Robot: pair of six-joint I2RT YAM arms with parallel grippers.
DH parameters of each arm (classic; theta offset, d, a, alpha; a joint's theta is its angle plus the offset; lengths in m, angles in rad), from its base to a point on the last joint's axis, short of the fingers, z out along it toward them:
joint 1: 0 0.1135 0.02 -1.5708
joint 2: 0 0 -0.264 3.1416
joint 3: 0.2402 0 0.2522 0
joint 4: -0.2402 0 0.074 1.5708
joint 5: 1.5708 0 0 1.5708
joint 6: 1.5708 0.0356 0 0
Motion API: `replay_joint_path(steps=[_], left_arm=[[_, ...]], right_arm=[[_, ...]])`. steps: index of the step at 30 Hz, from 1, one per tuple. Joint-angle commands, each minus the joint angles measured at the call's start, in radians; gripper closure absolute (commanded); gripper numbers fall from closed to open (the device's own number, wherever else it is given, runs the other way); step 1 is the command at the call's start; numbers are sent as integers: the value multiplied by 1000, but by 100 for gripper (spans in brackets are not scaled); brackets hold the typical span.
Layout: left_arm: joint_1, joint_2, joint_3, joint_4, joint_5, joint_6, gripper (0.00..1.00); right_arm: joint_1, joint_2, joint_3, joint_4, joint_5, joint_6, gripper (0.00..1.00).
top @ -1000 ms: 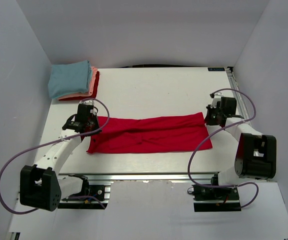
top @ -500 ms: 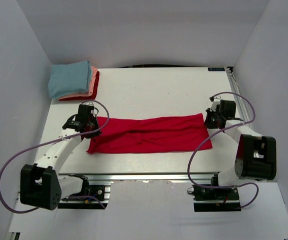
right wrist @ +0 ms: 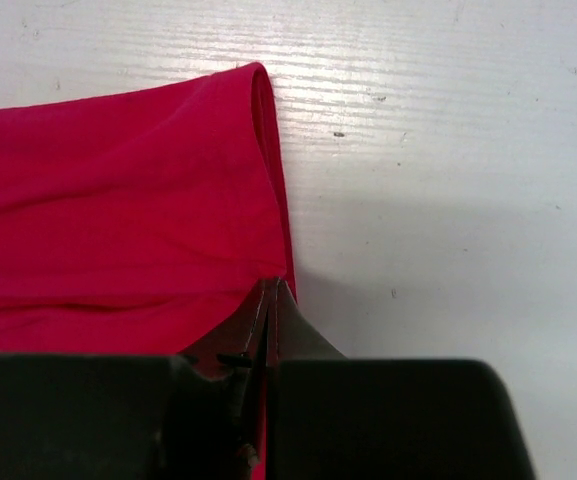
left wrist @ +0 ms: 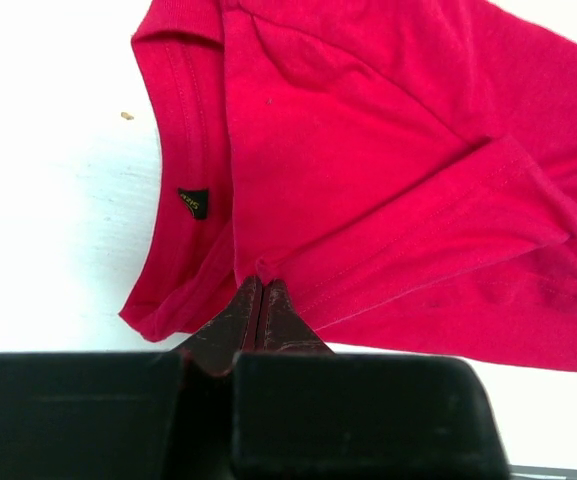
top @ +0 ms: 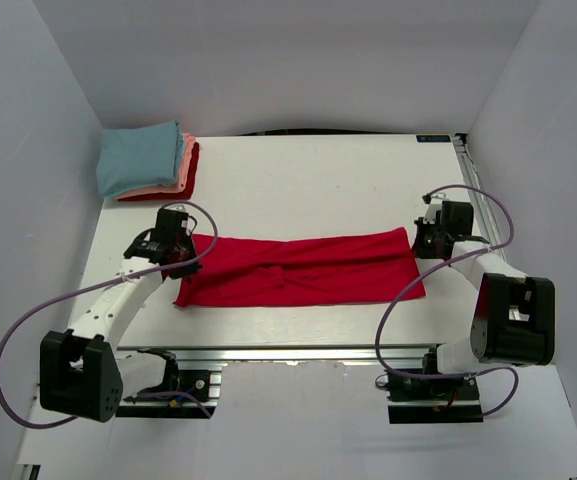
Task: Fold and stack the t-shirts
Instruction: Fold the other side of the tshirt into a rectangle
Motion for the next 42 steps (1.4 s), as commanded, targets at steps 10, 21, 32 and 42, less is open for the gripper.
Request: replay_joint_path(steps=[10,21,32,42], left_arm=[[-2,-36,23,-10,3,-34,68],[0,-116,101,18,-160,-100,46],[59,250,252,186,-221,-105,62],[150,452,324,243,-82,-67,62]], right_arm=[[-3,-88,-30,-55,-10,69,87],[-3,-295,69,-122,-2,142,51],[-6,-85,286,-138,-249,270,11],[-22,176,367,-170,-202,264,47]])
